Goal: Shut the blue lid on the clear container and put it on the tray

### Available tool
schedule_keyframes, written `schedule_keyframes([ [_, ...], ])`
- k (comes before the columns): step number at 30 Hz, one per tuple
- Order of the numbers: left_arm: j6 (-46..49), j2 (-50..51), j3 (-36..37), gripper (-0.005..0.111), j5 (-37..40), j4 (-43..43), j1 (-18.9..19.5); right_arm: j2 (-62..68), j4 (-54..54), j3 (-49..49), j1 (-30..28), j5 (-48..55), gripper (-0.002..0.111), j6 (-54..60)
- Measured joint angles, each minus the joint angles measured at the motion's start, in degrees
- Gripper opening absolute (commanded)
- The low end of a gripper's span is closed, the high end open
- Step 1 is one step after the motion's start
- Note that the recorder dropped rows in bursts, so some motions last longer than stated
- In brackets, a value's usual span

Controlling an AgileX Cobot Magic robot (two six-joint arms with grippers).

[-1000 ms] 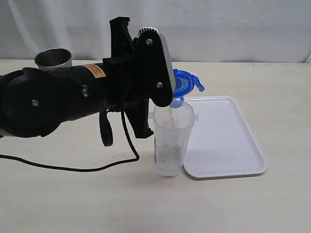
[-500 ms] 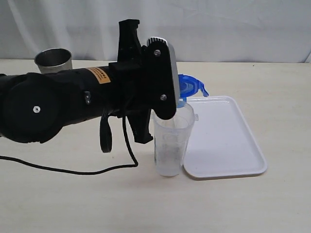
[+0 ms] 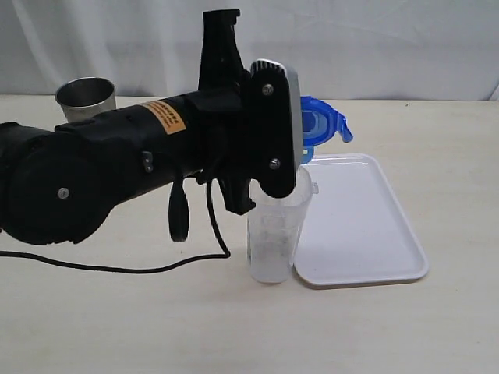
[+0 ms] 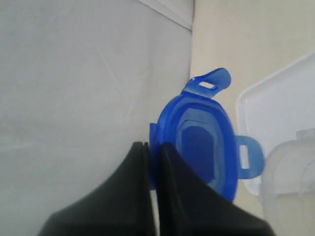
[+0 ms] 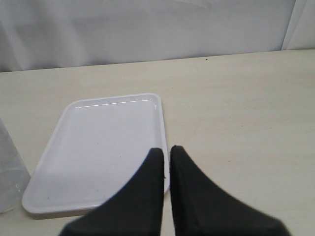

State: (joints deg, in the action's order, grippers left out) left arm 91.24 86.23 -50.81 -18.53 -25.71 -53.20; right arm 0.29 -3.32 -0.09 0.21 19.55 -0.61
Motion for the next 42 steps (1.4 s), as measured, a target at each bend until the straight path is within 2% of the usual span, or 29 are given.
schedule_keyframes([
  [3, 5.19, 0.0, 0.0, 0.0, -2.61, -1.13, 0.12, 0.0, 0.0, 0.0, 0.0, 0.0, 0.005, 0.0],
  [6, 13.25, 0.62, 0.0, 0.0, -3.91, -8.26, 1.88, 0.0, 0.0, 0.0, 0.0, 0.0, 0.005, 0.0],
  [11, 15.95, 2.0, 0.0, 0.0, -9.58, -16.28, 3.54, 0.0, 0.0, 0.0, 0.0, 0.0, 0.005, 0.0],
  [14, 16.4, 2.0, 0.0, 0.0, -8.99, -18.53, 3.9, 0.0, 0.0, 0.0, 0.0, 0.0, 0.005, 0.0],
  [22, 16.78, 2.12, 0.0, 0.0, 2.47, -19.72, 3.77, 0.0, 0.0, 0.0, 0.0, 0.0, 0.005, 0.0],
  [32, 17.62, 2.12, 0.0, 0.0, 0.44, -19.66, 0.08, 0.0, 0.0, 0.0, 0.0, 0.0, 0.005, 0.0],
  [42, 18.48, 2.12, 0.0, 0.0, -0.68, -19.66, -0.04, 0.0, 0.0, 0.0, 0.0, 0.0, 0.005, 0.0],
])
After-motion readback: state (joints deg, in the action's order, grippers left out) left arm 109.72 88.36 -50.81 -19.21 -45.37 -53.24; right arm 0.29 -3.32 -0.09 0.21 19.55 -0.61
